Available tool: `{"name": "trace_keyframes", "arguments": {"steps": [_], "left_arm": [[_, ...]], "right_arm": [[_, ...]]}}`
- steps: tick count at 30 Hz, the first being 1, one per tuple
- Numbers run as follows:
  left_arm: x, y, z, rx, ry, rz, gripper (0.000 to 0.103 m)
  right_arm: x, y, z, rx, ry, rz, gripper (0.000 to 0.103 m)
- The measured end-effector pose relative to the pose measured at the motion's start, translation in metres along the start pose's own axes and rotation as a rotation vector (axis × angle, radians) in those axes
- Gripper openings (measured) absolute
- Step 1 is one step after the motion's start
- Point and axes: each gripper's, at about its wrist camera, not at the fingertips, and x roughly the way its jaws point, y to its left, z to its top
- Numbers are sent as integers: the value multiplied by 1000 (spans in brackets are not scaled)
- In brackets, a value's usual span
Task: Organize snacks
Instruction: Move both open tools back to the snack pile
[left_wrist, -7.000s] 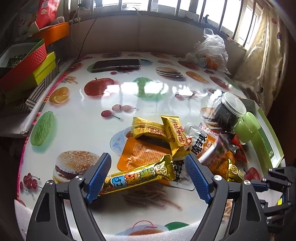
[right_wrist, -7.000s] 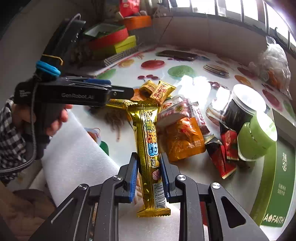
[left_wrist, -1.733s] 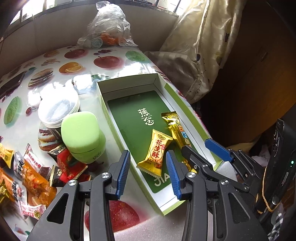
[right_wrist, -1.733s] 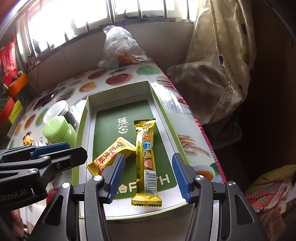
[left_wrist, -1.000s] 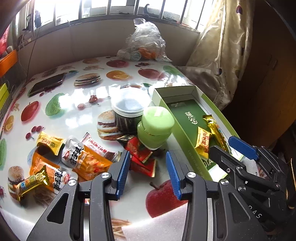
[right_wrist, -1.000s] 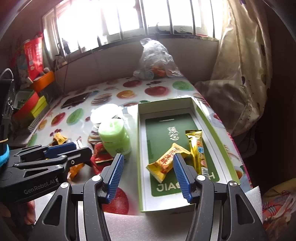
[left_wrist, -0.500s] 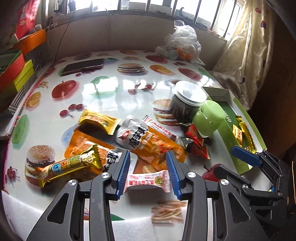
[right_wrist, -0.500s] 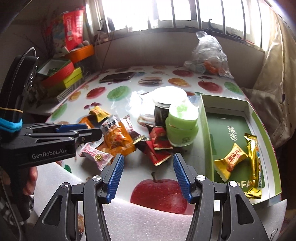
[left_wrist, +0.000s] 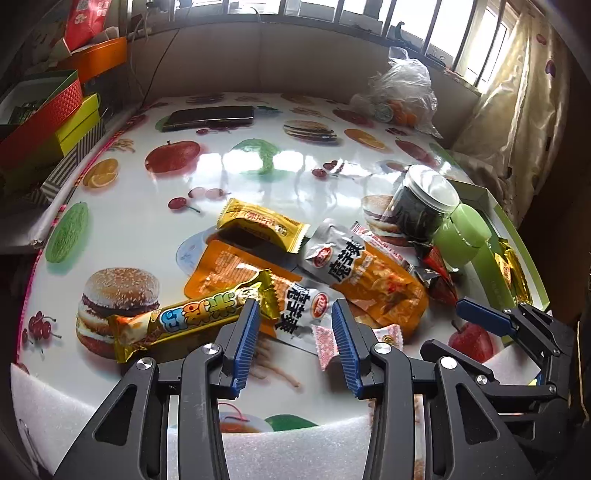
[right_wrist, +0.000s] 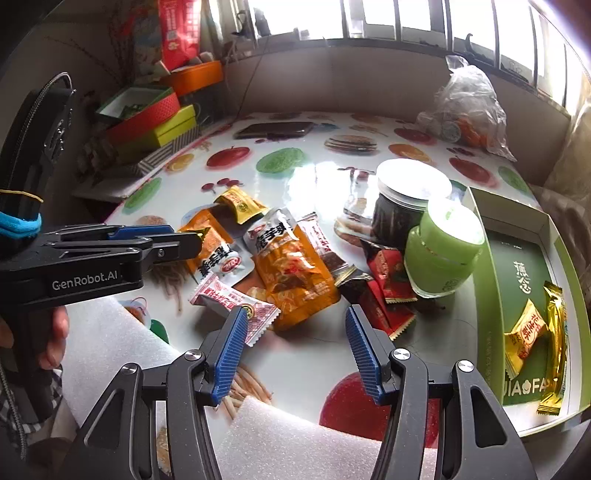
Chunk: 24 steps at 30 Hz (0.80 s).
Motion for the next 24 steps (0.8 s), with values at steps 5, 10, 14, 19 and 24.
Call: {"name": "trace_keyframes", "arguments": {"steps": [5,10,14,19,24], "left_arm": [[-2,20,-3,-17,0,8,42],[-3,43,-4,-39,0,35,42],[0,57,-6,-17,7,51,42],[2,65,-4,14,6,24,55],[9,67,1,68,13,34,56]], "right_arm": [[14,12,3,-41,27,30,55],[30,27,7,-112,55,53,55],[40,40,9,-170,79,67,55],[49,48,10,-209,92,55,55],[54,53,11,-243,103,44,55]]}}
